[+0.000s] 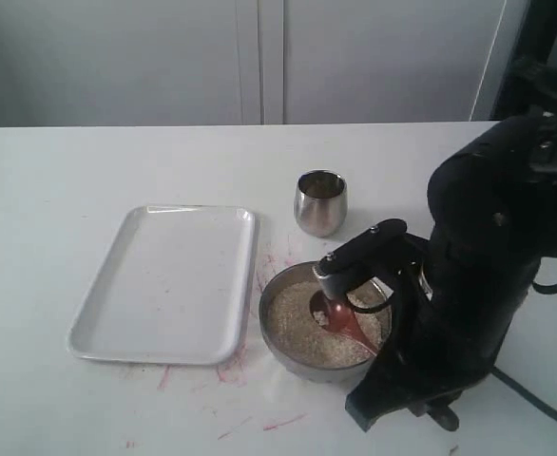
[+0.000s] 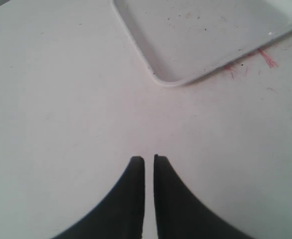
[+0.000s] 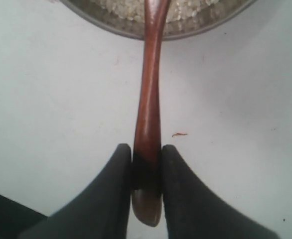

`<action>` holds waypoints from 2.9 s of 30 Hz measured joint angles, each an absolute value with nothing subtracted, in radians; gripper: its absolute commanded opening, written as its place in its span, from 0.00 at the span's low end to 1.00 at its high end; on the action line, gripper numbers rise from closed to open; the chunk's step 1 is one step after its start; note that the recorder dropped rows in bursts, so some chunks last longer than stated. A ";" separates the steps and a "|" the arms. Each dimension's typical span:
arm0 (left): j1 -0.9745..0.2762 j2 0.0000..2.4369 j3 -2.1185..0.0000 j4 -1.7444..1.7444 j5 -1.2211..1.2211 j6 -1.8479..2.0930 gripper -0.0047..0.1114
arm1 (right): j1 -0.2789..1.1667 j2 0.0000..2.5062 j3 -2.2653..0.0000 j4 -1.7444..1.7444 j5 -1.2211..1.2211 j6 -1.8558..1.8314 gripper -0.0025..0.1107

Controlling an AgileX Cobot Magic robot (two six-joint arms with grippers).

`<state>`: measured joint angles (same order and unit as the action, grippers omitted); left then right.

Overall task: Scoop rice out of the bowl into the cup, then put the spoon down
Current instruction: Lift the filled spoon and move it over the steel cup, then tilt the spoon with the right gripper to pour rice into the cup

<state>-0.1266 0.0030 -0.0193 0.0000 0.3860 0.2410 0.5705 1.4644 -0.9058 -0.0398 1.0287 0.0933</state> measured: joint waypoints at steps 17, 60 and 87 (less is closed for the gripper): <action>-0.127 0.003 -0.019 0.000 0.386 0.241 0.16 | 0.551 1.407 -1.014 0.000 1.064 0.061 0.02; -0.127 0.003 -0.019 0.000 0.386 0.241 0.16 | 0.318 1.736 -1.410 0.000 1.072 0.011 0.02; -0.127 0.003 -0.019 0.000 0.386 0.241 0.16 | 0.215 1.833 -1.482 -0.119 0.983 -0.190 0.02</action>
